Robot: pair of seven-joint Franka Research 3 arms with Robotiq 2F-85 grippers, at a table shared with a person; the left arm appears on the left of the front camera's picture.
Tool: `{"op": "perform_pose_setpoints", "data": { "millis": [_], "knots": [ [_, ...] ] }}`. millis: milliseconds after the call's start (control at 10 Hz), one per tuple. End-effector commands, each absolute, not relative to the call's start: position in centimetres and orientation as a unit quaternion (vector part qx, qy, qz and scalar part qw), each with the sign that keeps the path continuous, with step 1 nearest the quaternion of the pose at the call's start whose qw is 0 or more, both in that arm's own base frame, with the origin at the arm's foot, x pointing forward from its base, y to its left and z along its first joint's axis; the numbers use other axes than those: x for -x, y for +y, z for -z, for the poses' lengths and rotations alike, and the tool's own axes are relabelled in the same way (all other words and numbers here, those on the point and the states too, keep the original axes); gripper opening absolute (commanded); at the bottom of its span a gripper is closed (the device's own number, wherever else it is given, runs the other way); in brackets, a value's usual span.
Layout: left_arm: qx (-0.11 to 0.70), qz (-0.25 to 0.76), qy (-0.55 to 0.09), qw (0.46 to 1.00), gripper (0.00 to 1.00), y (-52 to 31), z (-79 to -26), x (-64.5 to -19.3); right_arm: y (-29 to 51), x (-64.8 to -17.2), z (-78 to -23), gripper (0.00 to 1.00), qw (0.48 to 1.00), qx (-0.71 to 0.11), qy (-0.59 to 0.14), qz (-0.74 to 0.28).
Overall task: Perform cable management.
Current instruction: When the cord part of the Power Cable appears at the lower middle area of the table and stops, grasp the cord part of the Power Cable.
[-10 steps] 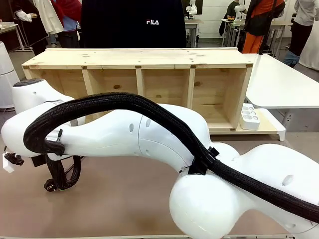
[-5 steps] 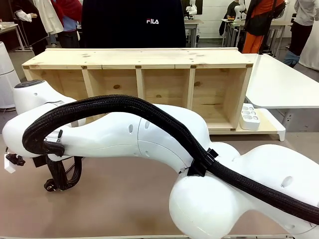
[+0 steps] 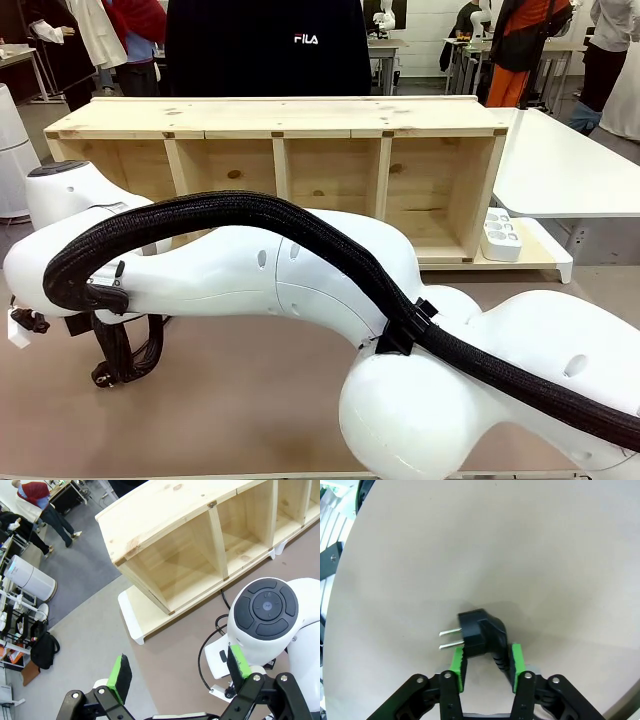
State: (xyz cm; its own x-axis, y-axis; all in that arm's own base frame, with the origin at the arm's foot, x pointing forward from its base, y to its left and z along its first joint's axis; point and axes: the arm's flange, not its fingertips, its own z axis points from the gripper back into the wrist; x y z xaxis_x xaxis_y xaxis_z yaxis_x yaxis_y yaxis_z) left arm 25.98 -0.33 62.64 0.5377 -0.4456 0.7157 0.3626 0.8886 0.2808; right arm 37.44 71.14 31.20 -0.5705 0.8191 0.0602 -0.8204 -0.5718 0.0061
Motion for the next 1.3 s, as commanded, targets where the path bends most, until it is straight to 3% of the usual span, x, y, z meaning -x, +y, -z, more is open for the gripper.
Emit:
{"op": "perform_pose_setpoints", "data": {
  "millis": [0,100,200,800,1000,1200],
  "knots": [
    [-0.049,0.23,-0.423,0.875,1.0,-0.3,-62.7,-25.9,75.6,-39.5,-31.9,0.2,0.467,-0.032,-0.003,-0.884],
    [-0.049,0.23,-0.423,0.875,1.0,-0.3,-62.7,-25.9,75.6,-39.5,-31.9,0.16,0.467,-0.032,-0.003,-0.884],
    [-0.049,0.23,-0.423,0.875,1.0,-0.3,-62.7,-25.9,75.6,-39.5,-32.0,0.01,0.467,-0.031,-0.003,-0.883],
    [-0.049,0.23,-0.423,0.875,1.0,-0.3,-62.7,-25.9,75.7,-39.3,-32.2,0.0,0.467,-0.037,-0.012,-0.883],
    [-0.049,0.23,-0.423,0.875,1.0,-0.3,-62.7,-25.9,75.6,-39.1,-32.4,0.0,0.492,-0.046,-0.012,-0.869],
    [-0.049,0.23,-0.423,0.875,1.0,-0.3,-62.7,-25.9,71.2,-37.4,-31.4,0.0,0.463,-0.026,-0.012,-0.886]
  ]
}}
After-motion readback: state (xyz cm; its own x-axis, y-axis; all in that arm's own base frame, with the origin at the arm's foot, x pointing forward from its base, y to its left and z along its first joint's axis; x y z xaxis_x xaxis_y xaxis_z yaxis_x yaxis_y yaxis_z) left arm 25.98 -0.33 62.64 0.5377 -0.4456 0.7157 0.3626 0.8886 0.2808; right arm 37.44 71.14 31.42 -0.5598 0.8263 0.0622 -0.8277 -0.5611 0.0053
